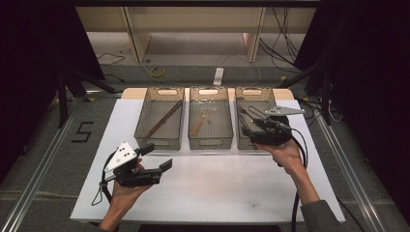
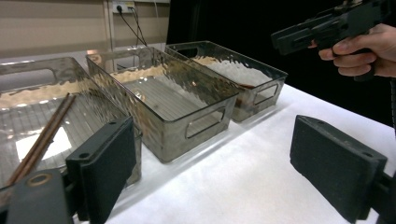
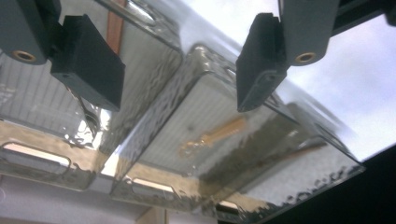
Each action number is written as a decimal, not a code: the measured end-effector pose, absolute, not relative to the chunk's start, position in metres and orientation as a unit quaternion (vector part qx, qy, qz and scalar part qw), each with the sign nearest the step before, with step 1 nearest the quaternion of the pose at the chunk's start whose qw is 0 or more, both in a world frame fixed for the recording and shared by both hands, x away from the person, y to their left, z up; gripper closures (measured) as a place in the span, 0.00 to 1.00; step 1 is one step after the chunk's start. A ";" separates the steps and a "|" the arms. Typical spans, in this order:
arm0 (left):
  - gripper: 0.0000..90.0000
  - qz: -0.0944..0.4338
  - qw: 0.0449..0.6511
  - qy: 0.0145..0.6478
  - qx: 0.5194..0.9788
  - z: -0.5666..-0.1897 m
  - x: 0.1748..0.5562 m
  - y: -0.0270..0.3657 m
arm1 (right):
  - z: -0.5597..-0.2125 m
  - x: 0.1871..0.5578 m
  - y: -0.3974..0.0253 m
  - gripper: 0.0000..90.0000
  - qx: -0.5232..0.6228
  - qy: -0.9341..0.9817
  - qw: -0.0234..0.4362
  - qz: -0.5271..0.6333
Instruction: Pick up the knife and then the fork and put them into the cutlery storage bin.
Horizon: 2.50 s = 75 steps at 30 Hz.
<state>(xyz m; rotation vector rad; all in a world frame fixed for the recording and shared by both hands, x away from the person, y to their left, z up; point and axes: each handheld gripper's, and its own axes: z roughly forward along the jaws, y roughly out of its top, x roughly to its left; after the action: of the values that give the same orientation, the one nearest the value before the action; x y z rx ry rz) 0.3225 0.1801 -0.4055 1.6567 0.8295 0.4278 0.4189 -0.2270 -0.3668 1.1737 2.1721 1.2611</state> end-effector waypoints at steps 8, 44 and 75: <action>0.16 0.171 0.571 0.353 0.721 -0.409 0.325 0.176 | -0.373 0.400 -0.232 0.36 0.407 0.752 0.183 0.486; 0.16 0.135 0.558 0.338 0.746 -0.411 0.325 0.170 | -0.419 0.321 -0.248 0.30 0.368 0.736 0.173 0.541; 0.16 0.130 0.562 0.339 0.743 -0.411 0.325 0.171 | -0.433 0.311 -0.242 0.22 0.363 0.733 0.188 0.544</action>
<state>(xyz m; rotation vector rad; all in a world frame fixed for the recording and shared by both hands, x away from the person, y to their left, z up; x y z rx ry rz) 0.3245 0.1714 -0.4111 1.7500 0.7983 0.3069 0.3111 -0.2422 -0.4328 1.0203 2.0607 1.5308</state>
